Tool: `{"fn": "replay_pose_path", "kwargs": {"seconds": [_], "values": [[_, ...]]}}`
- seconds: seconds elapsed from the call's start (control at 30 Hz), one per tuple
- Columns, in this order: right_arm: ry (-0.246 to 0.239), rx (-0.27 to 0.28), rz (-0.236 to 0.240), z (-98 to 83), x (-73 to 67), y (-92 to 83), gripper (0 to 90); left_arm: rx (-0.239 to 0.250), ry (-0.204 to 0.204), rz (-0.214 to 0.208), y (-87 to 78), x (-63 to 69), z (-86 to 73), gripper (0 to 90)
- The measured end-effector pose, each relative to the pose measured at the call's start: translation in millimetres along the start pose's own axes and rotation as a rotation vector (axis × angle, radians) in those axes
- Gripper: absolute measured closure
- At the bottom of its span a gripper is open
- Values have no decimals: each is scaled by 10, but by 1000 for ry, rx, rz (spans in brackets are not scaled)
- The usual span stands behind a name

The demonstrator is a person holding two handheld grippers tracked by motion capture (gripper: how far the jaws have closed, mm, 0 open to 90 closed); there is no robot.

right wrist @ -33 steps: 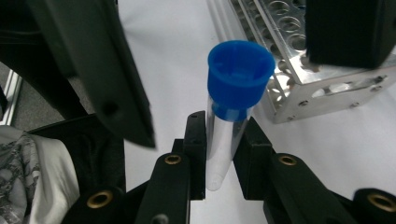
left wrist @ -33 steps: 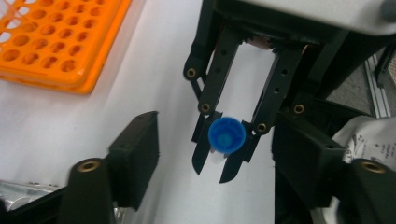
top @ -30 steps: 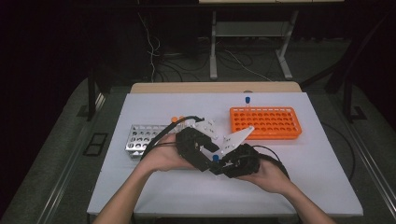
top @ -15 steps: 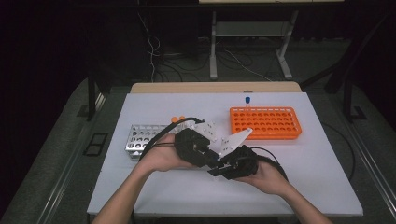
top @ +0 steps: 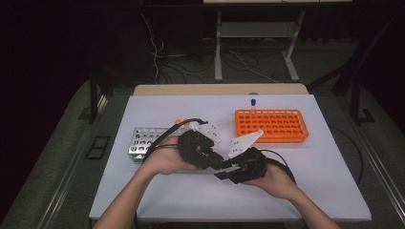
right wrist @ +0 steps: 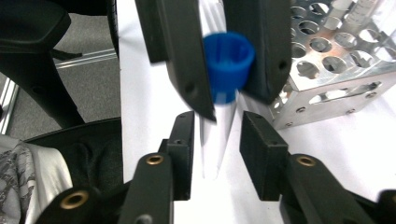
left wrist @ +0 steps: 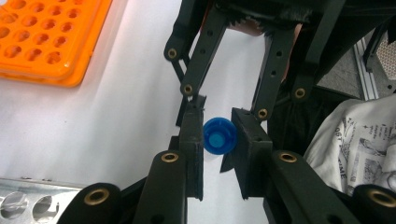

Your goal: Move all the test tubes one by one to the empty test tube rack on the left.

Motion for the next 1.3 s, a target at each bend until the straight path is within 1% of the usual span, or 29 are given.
{"fn": "replay_pose_path", "kwargs": {"seconds": [0.07,0.13,0.27,0.4,0.47,0.57,0.63,0.7,0.73,0.77,0.9,1.03,1.13,1.3], "values": [[5,2,1,-7,11,-25,589,0,0,7,-24,-21,-2,742],[7,8,-5,-11,30,-49,545,7,-9,17,-47,-40,-6,741],[27,25,-10,-13,58,-110,459,16,-22,34,-105,-75,-23,741],[53,52,-23,-7,97,-191,350,22,-33,47,-160,-95,-40,741],[63,65,-31,-6,115,-237,274,22,-34,50,-185,-99,-48,741],[80,82,-64,-9,154,-300,163,23,-34,59,-220,-104,-57,741],[97,92,-69,-20,174,-346,104,21,-37,65,-247,-104,-64,741],[114,92,-71,-43,197,-388,97,19,-36,70,-279,-108,-73,741],[127,96,-76,-53,211,-408,37,20,-36,73,-295,-109,-76,741],[138,93,-81,-72,226,-424,3,19,-38,78,-313,-113,-81,741],[162,109,-100,-129,271,-506,2,21,-47,97,-387,-128,-96,741],[183,129,-121,-206,321,-586,2,24,-45,118,-490,-159,-115,741],[202,146,-145,-284,376,-642,2,35,-60,140,-572,-195,-134,741],[242,158,-158,-407,491,-694,3,43,-82,175,-704,-290,-189,741]]}}
Point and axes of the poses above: each handheld gripper's, and its own axes: y roughly forward along the jaws, z roughly out of its top, x roughly to its right, the point moved 8 cm from there along y, roughly forward along the jaws, and after that the axes turned 9 degrees about x, right-handed, at the moved point
